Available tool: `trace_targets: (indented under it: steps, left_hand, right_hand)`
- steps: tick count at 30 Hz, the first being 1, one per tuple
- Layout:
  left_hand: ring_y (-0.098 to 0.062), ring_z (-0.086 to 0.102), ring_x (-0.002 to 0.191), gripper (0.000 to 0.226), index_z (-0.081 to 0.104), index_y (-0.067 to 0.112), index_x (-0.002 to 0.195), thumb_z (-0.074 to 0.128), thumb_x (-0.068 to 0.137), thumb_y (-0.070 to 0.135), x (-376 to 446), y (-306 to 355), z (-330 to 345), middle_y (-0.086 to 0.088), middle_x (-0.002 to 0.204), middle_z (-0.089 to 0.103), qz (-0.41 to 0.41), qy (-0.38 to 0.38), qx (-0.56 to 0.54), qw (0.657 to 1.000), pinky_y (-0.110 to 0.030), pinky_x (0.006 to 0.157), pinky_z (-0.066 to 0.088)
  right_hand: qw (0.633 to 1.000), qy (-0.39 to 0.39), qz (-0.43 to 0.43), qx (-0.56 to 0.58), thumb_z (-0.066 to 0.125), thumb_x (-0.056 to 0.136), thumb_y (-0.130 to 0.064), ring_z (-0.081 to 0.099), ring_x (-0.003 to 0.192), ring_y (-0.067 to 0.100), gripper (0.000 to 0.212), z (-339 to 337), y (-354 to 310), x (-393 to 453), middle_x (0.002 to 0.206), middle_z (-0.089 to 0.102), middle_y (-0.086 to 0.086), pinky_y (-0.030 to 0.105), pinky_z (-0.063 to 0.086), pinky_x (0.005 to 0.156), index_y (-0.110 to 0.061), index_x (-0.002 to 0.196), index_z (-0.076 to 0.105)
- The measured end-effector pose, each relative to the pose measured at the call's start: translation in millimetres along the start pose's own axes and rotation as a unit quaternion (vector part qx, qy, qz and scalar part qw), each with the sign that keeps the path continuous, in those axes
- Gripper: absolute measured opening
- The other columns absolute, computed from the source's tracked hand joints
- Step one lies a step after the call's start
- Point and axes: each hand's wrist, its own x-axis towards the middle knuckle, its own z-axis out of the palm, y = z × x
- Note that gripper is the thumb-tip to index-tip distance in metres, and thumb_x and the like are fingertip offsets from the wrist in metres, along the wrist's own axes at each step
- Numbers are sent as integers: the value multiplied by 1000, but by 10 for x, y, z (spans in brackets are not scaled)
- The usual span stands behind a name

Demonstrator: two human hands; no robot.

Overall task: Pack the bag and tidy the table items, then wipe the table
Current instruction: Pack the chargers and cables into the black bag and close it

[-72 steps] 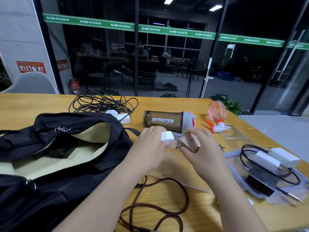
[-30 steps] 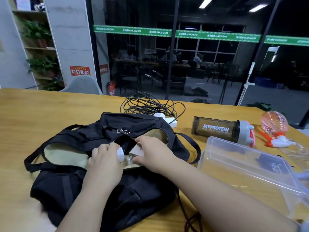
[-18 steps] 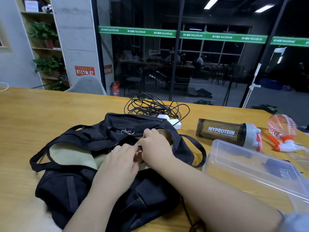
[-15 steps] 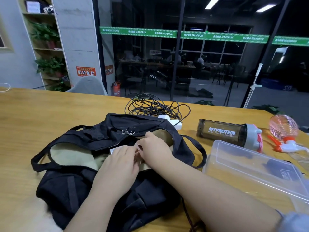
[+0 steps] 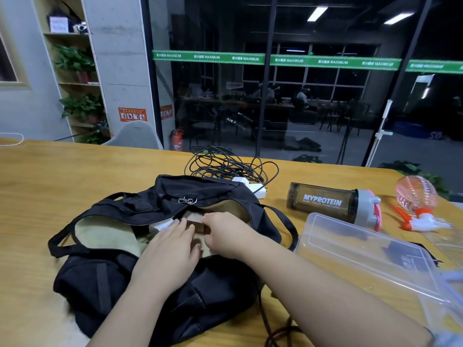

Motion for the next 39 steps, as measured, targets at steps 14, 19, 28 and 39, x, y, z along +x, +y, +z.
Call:
trace_targets:
  steps: [14, 19, 28, 39]
  left_hand:
    - [-14, 56, 94, 41, 60, 14, 112, 51, 74, 29, -82, 476, -170, 5, 101, 65, 111, 187, -147, 965, -46, 105, 31]
    - [-22, 53, 103, 47, 51, 11, 118, 70, 75, 12, -187, 913, -208, -2, 111, 57, 122, 217, -242, 938, -51, 94, 44]
    - [-15, 45, 118, 58, 34, 23, 131, 54, 77, 29, -397, 1699, -232, 11, 126, 45, 158, 226, -335, 901, -48, 99, 41]
    - [-13, 34, 128, 61, 32, 24, 132, 52, 75, 29, -493, 2374, -12, 12, 134, 34, 199, 189, -333, 902, -43, 107, 32]
  right_hand:
    - [970, 192, -64, 136, 52, 91, -16, 42, 125, 6, 45, -383, 126, -932, 136, 51, -8, 13, 27, 101, -22, 135, 48]
    - [948, 270, -59, 158, 55, 89, -14, 40, 122, 1, 44, -440, 225, -1272, 132, 54, -10, -2, 16, 96, -20, 132, 51]
    - [919, 357, -6, 170, 57, 85, -15, 40, 116, -9, 43, -469, 553, -1907, 121, 53, -20, 0, 21, 99, -20, 128, 55]
    - [893, 402, 99, 176, 56, 84, -24, 42, 116, -13, 42, -328, 1024, -2435, 118, 46, -36, 3, 28, 96, -29, 126, 55]
